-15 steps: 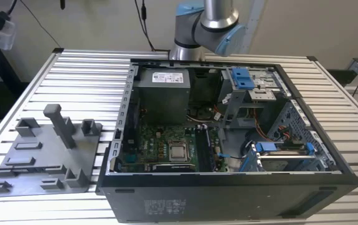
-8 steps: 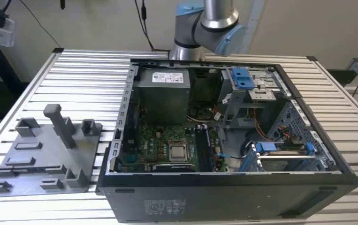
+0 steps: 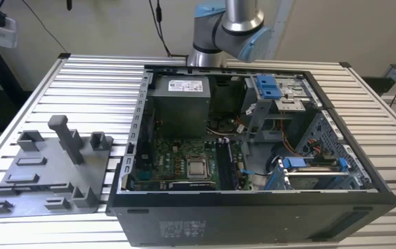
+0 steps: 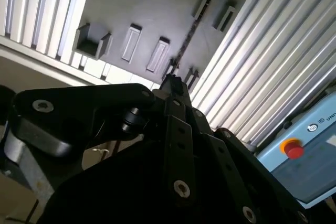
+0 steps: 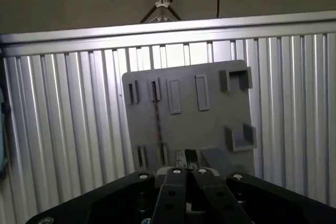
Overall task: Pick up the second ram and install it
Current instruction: 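Pick up the second ram and move it above second insertion slot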
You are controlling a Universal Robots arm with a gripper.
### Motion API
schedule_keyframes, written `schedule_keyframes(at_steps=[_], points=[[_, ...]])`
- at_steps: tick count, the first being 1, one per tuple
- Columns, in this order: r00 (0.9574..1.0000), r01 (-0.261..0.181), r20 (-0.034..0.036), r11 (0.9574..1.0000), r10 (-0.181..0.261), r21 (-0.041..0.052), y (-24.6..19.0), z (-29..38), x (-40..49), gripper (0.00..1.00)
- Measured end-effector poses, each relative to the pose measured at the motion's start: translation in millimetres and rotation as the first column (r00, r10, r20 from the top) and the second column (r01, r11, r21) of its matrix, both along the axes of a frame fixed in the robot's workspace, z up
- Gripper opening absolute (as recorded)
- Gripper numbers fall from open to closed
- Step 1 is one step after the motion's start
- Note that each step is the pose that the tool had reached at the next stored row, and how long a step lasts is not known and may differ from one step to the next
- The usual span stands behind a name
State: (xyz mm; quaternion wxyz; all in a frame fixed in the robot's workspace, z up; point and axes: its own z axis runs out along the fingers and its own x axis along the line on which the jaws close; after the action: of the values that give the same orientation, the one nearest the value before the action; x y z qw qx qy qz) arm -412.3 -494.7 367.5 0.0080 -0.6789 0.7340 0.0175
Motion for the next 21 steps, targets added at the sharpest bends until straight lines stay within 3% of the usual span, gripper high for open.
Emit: schedule_keyframes(at_steps=[4,7,15,16,18,21], points=[[1.0,-0.009,0.0021,1.0,0.009,0.005,-0.1,-0.2,-0.1,0.11],[0.9998,-0.02,0.0088,0.9997,0.02,0.0109,-0.1,-0.5,-0.1,0.11],[0.9998,-0.021,0.0088,0.9997,0.02,0.011,-0.1,-0.5,-0.1,0.11],[0.9998,-0.021,0.0088,0.9997,0.021,0.011,-0.1,-0.5,-0.1,0.12],[0.9998,-0.021,0.0087,0.9997,0.021,0.0111,-0.1,-0.5,-0.1,0.24],[0.9997,-0.021,0.0088,0.9997,0.021,0.0111,-0.1,-0.5,-0.1,0.3]])
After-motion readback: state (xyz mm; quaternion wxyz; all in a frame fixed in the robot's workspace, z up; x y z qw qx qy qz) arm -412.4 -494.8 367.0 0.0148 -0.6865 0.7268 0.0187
